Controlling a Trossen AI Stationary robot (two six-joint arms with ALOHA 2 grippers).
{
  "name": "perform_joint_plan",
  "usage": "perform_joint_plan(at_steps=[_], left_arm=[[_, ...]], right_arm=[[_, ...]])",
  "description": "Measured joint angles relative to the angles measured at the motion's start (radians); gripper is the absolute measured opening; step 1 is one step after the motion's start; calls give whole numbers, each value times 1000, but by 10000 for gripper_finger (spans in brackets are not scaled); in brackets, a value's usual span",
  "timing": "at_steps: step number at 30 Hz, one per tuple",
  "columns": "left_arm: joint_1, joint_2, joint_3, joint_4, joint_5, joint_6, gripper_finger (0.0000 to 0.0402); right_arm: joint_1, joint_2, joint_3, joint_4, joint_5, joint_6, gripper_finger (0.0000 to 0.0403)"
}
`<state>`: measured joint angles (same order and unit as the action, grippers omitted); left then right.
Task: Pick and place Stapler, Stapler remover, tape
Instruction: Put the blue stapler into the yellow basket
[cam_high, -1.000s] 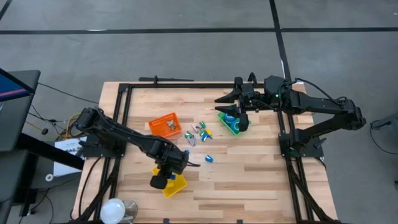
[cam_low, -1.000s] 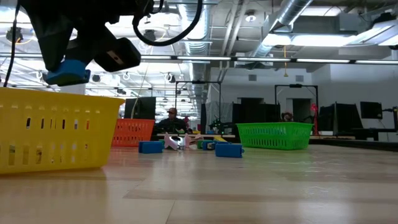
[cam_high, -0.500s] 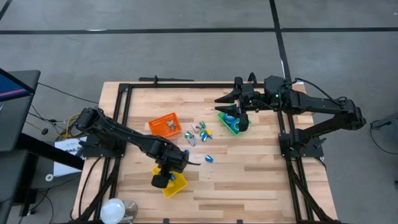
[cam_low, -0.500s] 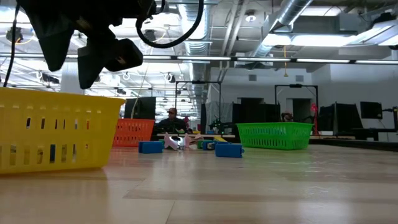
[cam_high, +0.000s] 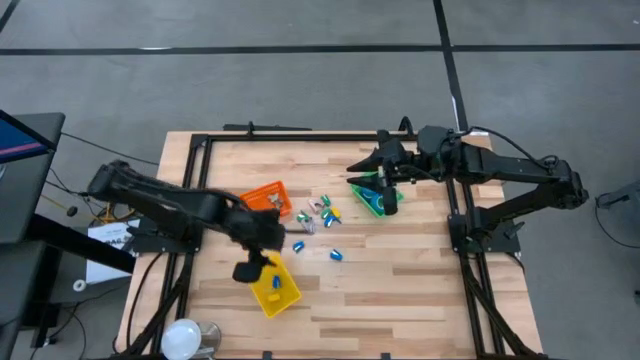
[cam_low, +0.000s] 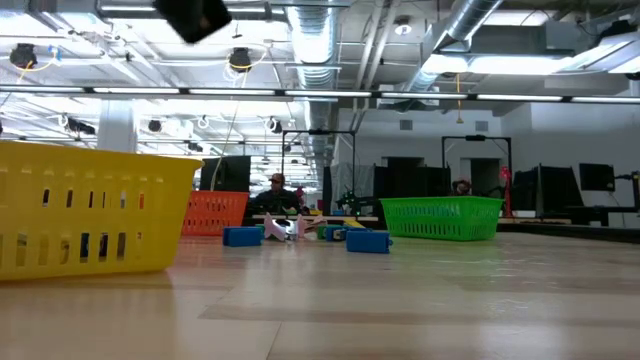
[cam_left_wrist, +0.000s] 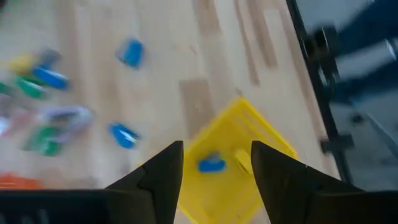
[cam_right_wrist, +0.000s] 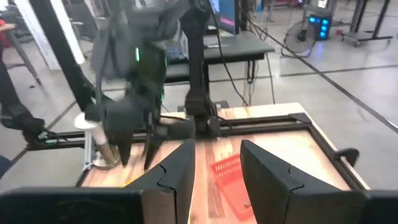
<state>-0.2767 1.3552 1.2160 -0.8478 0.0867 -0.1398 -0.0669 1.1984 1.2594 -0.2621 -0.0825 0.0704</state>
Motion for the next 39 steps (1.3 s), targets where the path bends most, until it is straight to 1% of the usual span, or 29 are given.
perform_joint_plan(at_steps=[4,8,12,14,15,18,25,28,31,39], left_arm=[[34,-100,0,12,-83,0,173],[68,-168,0,33,-148,-7,174],[105,-210,0,54,-171,-8,175],[124,-221,0,55,-173,-8,175],[130,-222,0,58,-173,-8,175],[148,-219,-1,58,-173,-8,175],[149,-211,-1,64,-173,-8,177],[149,-210,-1,63,-173,-8,176],[149,-210,-1,64,-173,-8,173],[149,-210,-1,65,-173,-8,171]], right_arm=[[0,0,0,-32,31,0,120],[4,7,0,-65,35,1,120],[28,37,-3,-120,35,7,121],[50,66,3,-117,37,9,124],[58,76,-1,-143,38,9,129],[91,132,0,-148,39,16,152],[173,245,-1,-210,44,37,231],[207,286,-1,-238,51,67,249],[233,324,-1,-276,57,105,250],[288,428,-1,-317,59,141,232]])
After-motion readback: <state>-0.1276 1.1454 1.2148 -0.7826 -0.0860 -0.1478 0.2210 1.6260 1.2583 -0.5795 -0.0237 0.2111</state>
